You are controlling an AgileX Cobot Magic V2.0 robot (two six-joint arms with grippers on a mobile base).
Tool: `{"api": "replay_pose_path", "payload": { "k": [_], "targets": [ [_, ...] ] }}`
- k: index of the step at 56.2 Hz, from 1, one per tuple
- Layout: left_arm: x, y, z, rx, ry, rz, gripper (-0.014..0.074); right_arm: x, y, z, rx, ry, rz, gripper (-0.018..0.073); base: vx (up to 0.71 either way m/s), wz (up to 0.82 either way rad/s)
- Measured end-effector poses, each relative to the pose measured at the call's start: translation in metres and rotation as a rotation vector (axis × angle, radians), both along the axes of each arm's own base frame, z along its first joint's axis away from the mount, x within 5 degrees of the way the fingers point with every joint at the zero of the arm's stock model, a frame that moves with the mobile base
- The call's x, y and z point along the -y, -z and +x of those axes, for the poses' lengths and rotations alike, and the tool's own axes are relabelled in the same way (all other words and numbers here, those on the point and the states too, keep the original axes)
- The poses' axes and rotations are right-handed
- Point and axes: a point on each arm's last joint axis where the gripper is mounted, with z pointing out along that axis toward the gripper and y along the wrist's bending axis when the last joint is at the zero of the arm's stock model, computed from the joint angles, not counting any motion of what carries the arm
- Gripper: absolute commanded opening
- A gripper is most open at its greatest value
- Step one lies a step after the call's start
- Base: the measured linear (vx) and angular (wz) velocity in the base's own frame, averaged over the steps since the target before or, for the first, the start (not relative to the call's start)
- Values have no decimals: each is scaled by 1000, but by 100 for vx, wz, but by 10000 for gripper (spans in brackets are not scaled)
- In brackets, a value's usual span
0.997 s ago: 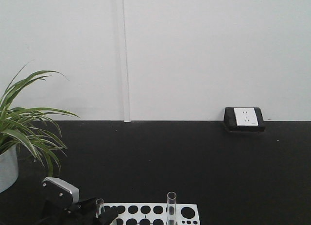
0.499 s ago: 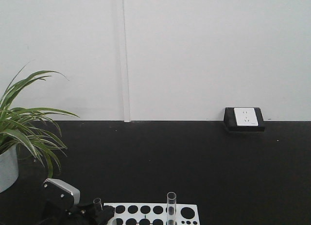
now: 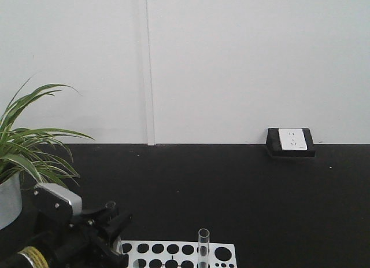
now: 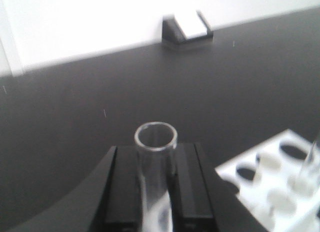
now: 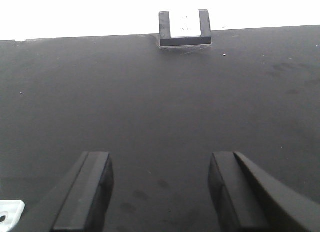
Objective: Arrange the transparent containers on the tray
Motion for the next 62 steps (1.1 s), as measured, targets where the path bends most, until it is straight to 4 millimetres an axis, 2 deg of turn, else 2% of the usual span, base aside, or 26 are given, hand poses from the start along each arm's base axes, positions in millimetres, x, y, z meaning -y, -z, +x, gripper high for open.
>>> {"api": "replay_pose_path", "payload": {
  "k": [9, 12, 21, 27, 33, 34, 47, 62],
  "targets": [
    [-7, -47, -11, 93, -27, -13, 128, 0, -2, 1, 23, -2, 0, 491, 0, 0],
    [-10, -56, -17, 102, -40, -13, 128, 0, -4, 1, 46, -3, 2, 491, 0, 0],
    [-27, -89, -47, 138, -91, 5, 128, -6, -8, 3, 94, -54, -39, 477, 0, 0],
    [-36, -104, -65, 162, -115, 44, 128, -26, -5, 6, 86, -193, -93, 477, 0, 0],
    [-44, -114, -81, 173, -136, 59, 128, -57, 3, 13, 71, -361, -105, 477, 0, 0],
    [-48, -119, -90, 174, -149, 65, 128, -83, 14, 19, 50, -483, -111, 477, 0, 0],
    [-54, -118, -97, 127, -172, 91, 128, -127, 48, 34, -12, -640, -105, 477, 0, 0],
    [-54, -117, -97, 123, -173, 95, 128, -149, 73, 49, -16, -671, -60, 477, 0, 0]
  ]
}}
